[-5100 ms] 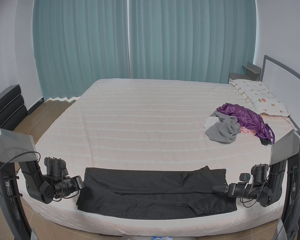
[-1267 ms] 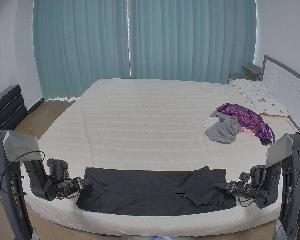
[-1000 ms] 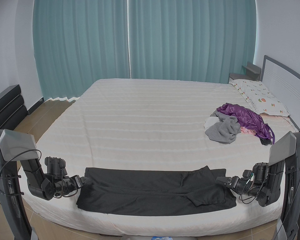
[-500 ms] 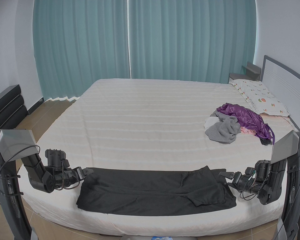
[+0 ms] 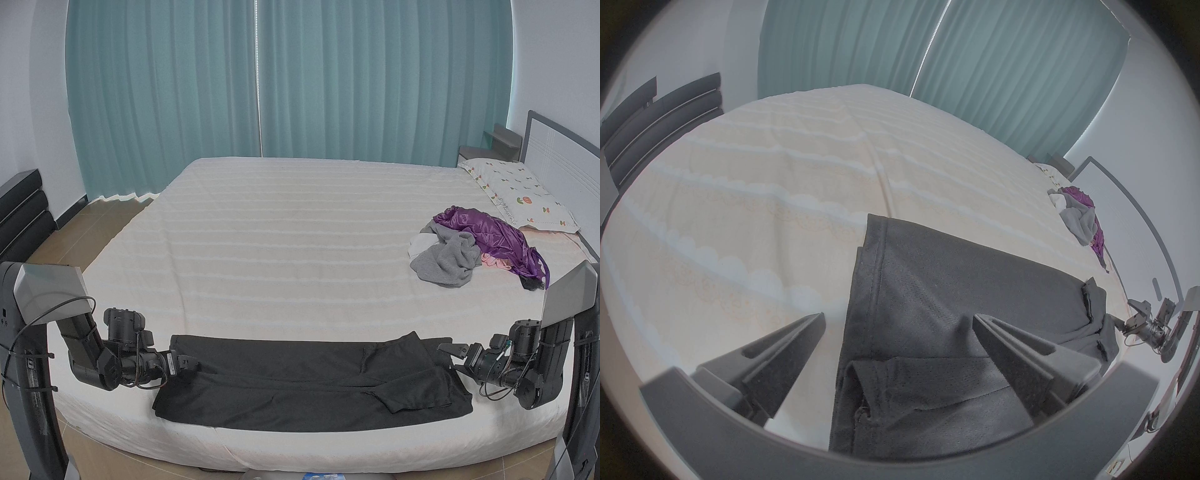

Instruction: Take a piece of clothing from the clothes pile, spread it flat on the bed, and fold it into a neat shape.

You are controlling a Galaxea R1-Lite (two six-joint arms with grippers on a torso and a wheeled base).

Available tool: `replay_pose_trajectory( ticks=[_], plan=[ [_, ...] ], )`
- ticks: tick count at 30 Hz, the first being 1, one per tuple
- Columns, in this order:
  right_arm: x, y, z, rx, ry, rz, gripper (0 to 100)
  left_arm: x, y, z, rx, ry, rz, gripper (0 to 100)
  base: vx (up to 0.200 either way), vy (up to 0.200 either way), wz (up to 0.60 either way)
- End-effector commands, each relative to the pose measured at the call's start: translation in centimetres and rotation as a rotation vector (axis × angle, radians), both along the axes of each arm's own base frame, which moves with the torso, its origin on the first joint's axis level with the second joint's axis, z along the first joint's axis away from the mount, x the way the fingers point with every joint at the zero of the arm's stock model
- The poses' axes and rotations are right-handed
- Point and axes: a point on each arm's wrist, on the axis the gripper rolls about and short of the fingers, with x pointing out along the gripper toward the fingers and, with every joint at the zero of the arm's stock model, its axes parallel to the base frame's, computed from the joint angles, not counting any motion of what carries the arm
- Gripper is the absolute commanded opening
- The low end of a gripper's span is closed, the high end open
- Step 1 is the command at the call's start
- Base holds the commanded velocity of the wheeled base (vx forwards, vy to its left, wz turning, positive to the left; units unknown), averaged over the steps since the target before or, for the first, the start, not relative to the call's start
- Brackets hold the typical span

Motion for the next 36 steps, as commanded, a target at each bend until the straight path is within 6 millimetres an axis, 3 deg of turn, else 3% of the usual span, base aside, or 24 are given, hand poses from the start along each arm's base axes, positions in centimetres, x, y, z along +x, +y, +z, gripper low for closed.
replay_pose_trajectory(
  ticks=[1, 22, 31, 36],
  plan=[
    [0.0, 0.0, 0.0, -0.003, -0.012, 0.002, 100, -0.4, 0.0, -0.7, 0.002, 0.02, 0.0, 100, 0.0, 0.0, 0.0],
    [0.0, 0.1, -0.1, -0.007, -0.008, 0.005, 100, -0.3, -0.2, -0.7, 0.001, 0.009, -0.002, 100, 0.0, 0.0, 0.0],
    [0.0, 0.3, -0.2, -0.011, -0.005, 0.005, 100, -0.6, -0.3, 1.1, -0.031, -0.024, 0.025, 100, 0.0, 0.0, 0.0],
    [-0.1, 0.3, -0.2, -0.011, -0.003, 0.006, 100, -0.6, -0.5, 1.0, -0.031, -0.022, 0.019, 100, 0.0, 0.0, 0.0]
  ],
)
